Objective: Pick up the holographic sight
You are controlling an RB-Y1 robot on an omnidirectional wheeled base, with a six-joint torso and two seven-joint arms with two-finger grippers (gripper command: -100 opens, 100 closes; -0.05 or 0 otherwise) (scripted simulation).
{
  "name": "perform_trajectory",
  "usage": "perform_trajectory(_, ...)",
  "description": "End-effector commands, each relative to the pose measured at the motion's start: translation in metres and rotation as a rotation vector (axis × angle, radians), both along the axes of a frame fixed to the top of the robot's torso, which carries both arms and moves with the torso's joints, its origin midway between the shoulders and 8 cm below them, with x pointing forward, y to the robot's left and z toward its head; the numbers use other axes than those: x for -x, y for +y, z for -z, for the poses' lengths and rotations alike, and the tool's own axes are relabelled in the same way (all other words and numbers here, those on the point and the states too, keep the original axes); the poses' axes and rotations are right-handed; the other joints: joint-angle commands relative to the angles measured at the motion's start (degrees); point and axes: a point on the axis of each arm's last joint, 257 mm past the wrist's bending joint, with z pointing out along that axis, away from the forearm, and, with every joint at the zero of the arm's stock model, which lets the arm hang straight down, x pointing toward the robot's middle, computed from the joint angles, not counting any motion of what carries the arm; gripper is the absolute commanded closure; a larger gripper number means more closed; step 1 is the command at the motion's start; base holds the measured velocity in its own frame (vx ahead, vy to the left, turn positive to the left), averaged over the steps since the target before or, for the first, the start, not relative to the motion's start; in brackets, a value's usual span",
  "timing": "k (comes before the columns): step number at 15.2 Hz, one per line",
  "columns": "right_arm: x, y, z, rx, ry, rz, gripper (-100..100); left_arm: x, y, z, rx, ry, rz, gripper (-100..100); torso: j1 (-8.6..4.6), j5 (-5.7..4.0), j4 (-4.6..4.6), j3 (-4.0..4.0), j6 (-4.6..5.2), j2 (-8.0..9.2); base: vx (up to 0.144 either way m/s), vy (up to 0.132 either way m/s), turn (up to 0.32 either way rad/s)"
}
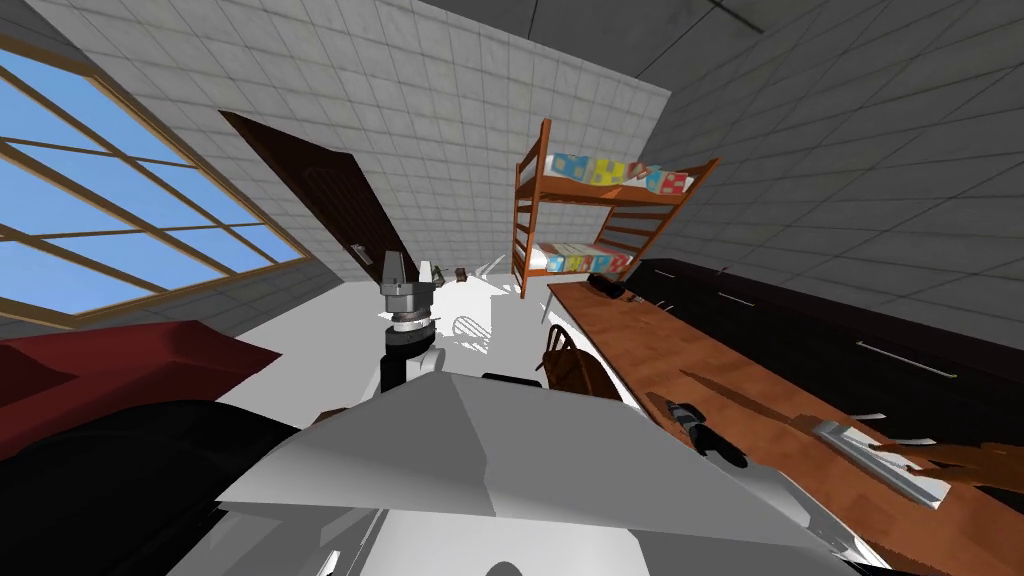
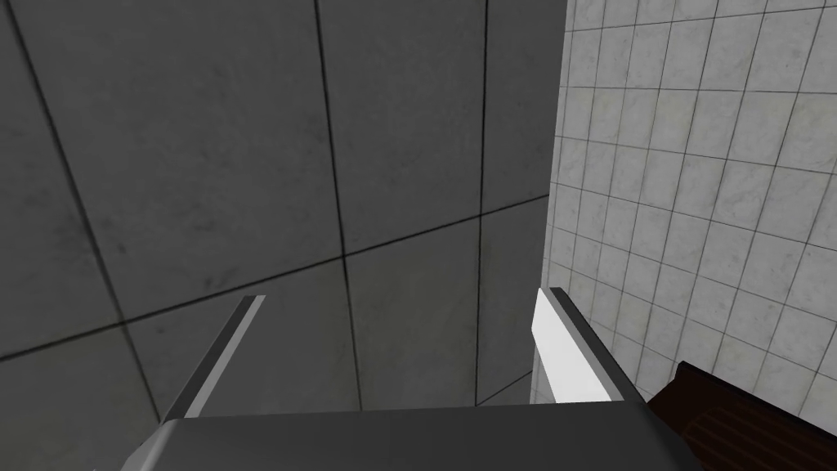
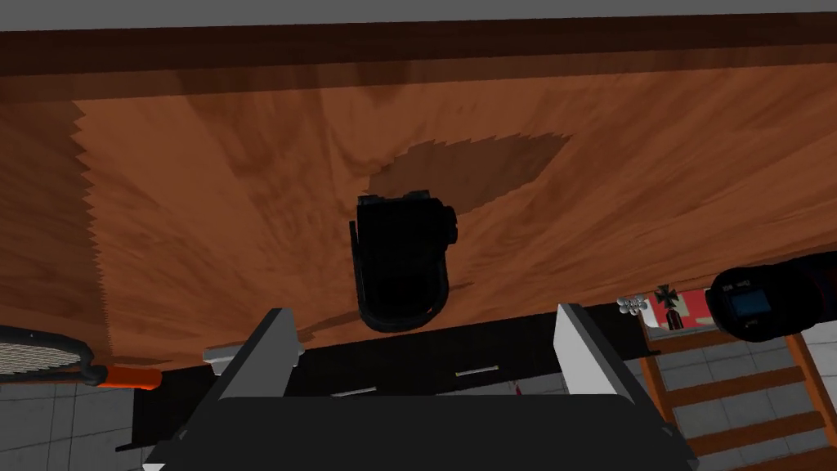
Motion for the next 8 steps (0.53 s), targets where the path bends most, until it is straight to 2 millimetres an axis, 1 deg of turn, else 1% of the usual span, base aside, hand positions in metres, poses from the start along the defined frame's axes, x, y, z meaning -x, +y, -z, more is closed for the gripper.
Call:
perform_trajectory(1,0.034,-0.006,0.012,0.007,0.076,0.028,-100,0.000,0.000,0.000,0.000,0.000,0.000,0,0.00,0.00,0.00,0.00,0.00,0.00,0.172,-0.070,0.077)
perform_trajectory(2,0.050,-0.008,0.016,0.011,0.112,0.041,-100,0.000,0.000,0.000,0.000,0.000,0.000,0,-0.01,0.00,0.01,0.02,0.00,0.03,0.193,-0.059,0.126)
perform_trajectory(3,0.050,-0.008,0.016,0.011,0.112,0.041,-100,0.000,0.000,0.000,0.000,0.000,0.000,0,0.01,0.00,0.01,0.01,-0.02,0.00,0.157,-0.049,0.092)
perform_trajectory(4,0.050,-0.008,0.016,0.011,0.112,0.041,-100,0.000,0.000,0.000,0.000,0.000,0.000,0,0.05,0.02,0.01,0.04,0.00,0.06,0.095,-0.041,0.019)
perform_trajectory(5,0.066,-0.011,0.020,0.015,0.147,0.053,-100,0.000,0.000,0.000,0.000,0.000,0.000,0,0.09,0.02,0.04,0.12,0.02,0.22,0.085,-0.035,0.029)
perform_trajectory(6,0.066,-0.011,0.020,0.015,0.147,0.053,-100,0.000,0.000,0.000,0.000,0.000,0.000,0,0.12,0.03,0.07,0.18,0.01,0.32,0.071,-0.030,0.040)
perform_trajectory(7,0.094,-0.016,0.025,0.022,0.208,0.073,-100,0.000,0.000,0.000,0.000,0.000,0.000,0,0.15,0.03,0.09,0.23,0.02,0.40,0.120,-0.049,0.090)
perform_trajectory(8,0.094,-0.016,0.025,0.022,0.208,0.073,-100,0.000,0.000,0.000,0.000,0.000,0.000,0,0.12,0.04,0.09,0.21,0.01,0.35,0.095,-0.013,0.024)
